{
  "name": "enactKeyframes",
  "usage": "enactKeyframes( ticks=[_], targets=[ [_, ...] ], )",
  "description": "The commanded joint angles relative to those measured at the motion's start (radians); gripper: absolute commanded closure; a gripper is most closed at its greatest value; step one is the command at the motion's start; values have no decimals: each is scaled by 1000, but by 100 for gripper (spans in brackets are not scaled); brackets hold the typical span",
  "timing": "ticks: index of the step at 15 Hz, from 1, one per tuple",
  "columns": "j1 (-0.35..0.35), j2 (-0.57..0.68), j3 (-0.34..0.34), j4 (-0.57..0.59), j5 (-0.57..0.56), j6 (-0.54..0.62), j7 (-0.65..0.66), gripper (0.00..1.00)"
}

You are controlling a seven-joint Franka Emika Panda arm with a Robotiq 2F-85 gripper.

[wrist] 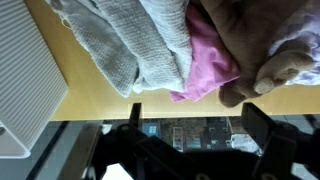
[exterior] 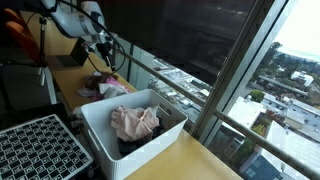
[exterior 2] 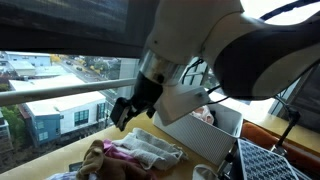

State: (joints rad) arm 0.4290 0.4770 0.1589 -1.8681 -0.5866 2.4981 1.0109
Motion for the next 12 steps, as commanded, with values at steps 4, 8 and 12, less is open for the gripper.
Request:
enactKeyframes(
  ticks=[4, 8, 12],
  targets=[
    [10, 425, -37, 404, 158, 30, -254, 0],
    [34, 594, -11, 571, 368, -32, -368, 0],
    [60, 656, -33, 633, 480, -73, -379, 26]
  ],
)
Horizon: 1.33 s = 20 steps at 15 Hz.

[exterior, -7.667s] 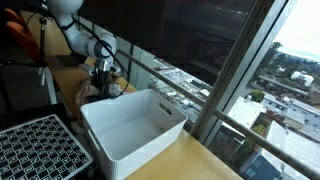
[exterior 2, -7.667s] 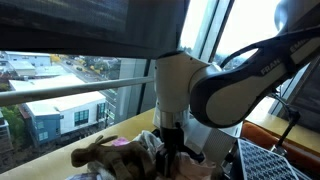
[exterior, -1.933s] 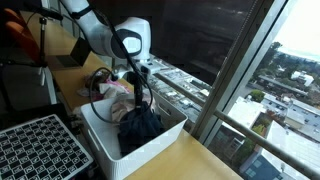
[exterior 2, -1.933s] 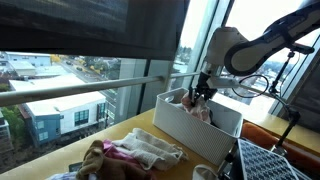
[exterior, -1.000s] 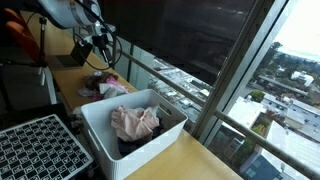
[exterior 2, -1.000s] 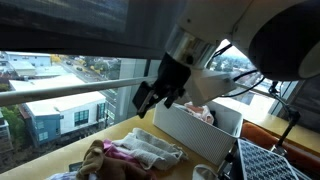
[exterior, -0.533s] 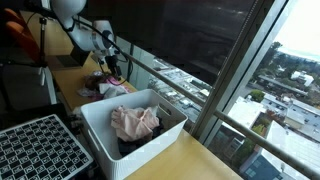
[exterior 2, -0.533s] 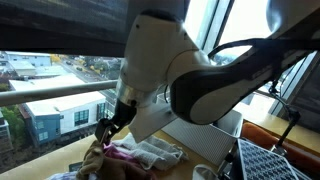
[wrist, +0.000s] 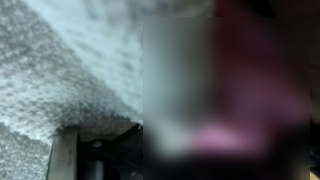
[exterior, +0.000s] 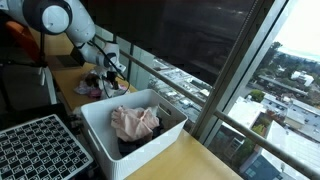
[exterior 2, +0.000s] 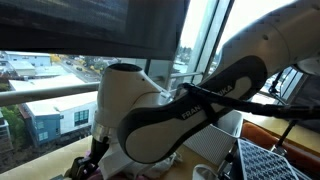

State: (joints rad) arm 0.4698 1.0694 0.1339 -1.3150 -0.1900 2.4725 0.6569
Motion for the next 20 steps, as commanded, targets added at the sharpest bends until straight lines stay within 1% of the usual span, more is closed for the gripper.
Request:
enactKeyframes(
  ticks=[1, 2, 3, 6, 7, 8, 10, 11, 13, 15, 20],
  targets=[
    [21, 65, -13, 87, 101, -52, -18, 29],
    [23, 63, -18, 89, 113, -59, -11, 31],
    [23, 53, -21, 81, 126, -60, -5, 37],
    [28, 28, -31, 66, 150, -60, 10, 62],
    [30, 19, -35, 57, 153, -57, 14, 69],
    [12, 0, -17, 32, 124, -51, 33, 77],
    [10, -33, -23, -3, 119, -45, 51, 90],
    [10, -50, -26, -17, 117, -45, 58, 99],
    [18, -108, -42, -63, 103, -46, 82, 100],
    [38, -223, -73, -148, 74, -54, 122, 100],
    [97, -453, -157, -300, -20, -69, 219, 100]
  ],
)
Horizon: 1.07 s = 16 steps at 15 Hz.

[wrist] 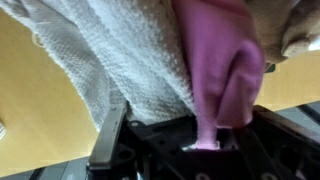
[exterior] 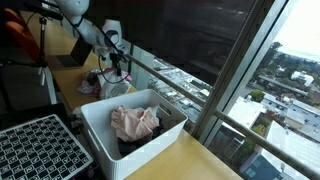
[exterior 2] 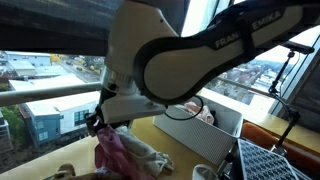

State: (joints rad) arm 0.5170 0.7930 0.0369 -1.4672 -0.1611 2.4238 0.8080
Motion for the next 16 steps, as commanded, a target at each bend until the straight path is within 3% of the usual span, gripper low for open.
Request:
enactKeyframes(
  ticks=[1, 6, 9, 13, 16],
  targets=[
    [62, -227, -74, -180, -78, -28, 97, 100],
    [86, -487, -91, -350, -247, -84, 284, 100],
    [45, -647, -55, -448, -345, -151, 397, 100],
    [-77, -854, 12, -580, -417, -269, 481, 100],
    [-208, -990, 38, -697, -386, -286, 457, 100]
  ],
)
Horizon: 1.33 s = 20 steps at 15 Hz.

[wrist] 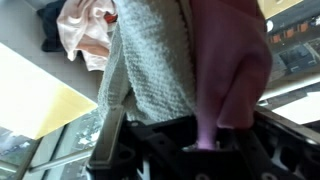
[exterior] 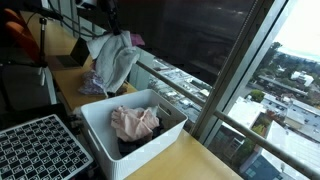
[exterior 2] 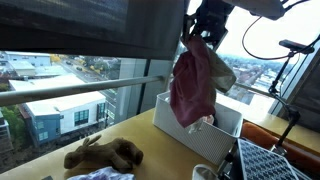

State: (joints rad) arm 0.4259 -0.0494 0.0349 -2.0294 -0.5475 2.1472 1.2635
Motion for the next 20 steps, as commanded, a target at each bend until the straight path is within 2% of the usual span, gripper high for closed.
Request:
enactKeyframes(
  ticks=[1, 4, 6, 8, 11, 13, 15, 18, 19, 20],
  targets=[
    [-166, -174, 32, -164, 17, 6, -19, 100],
    [-303, -231, -8, -253, 26, 77, -70, 100],
    [-386, -215, -38, -271, 36, 145, -117, 100],
    [-444, -138, -71, -257, 87, 254, -187, 100],
    [-474, 11, -80, -239, 210, 417, -279, 100],
    [-465, 120, -75, -215, 333, 507, -358, 100],
    [-458, 228, -65, -172, 445, 550, -449, 100],
    [-478, 341, -60, -103, 584, 539, -599, 100],
    [-481, 363, -57, -75, 620, 515, -641, 75],
    [-477, 381, -58, -48, 640, 494, -675, 74]
  ],
)
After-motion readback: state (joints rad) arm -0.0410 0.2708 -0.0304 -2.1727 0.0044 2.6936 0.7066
